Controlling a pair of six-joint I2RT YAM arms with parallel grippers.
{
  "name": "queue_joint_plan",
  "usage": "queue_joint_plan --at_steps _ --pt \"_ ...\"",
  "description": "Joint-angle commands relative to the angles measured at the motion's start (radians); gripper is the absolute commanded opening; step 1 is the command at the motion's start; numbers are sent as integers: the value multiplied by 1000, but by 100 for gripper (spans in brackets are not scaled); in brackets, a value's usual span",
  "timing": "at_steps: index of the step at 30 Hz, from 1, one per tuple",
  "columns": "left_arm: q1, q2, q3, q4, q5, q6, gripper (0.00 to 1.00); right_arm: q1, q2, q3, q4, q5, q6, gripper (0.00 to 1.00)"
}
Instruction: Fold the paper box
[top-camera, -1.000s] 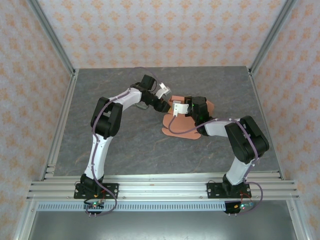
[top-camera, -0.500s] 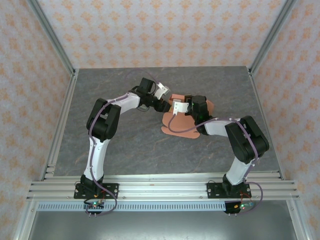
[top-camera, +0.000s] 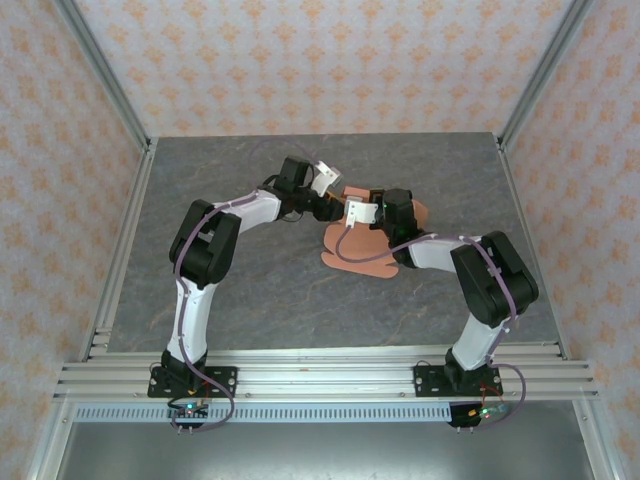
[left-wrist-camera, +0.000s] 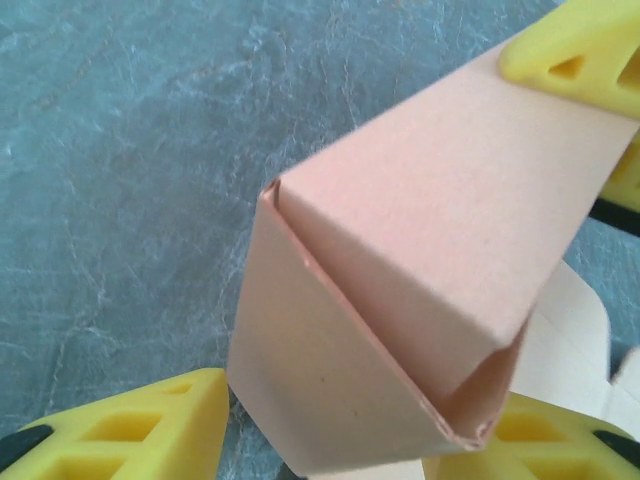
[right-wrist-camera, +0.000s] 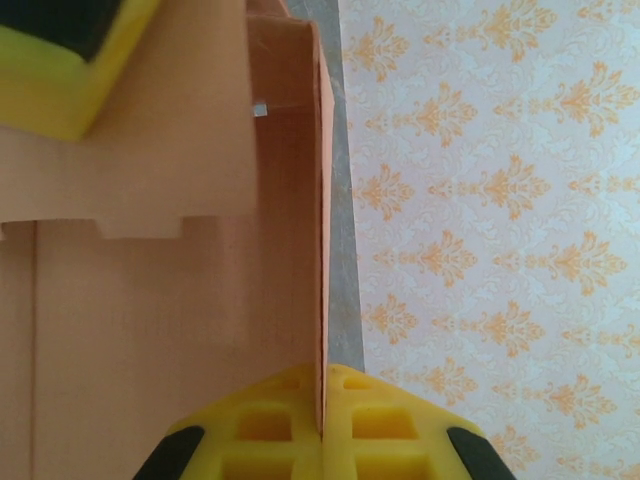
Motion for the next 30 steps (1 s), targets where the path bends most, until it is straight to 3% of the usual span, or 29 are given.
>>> queue_joint_plan --at_steps 1,14,30 --pt "-8 -50 -2 93 -44 -17 52 6 -3 20 -44 -26 29 0" --pt "-50 -54 -54 177 -200 -31 37 6 -11 27 -53 -33 54 0" --pt "-61 -83 -163 277 -243 -61 33 7 -11 41 -56 -31 69 0"
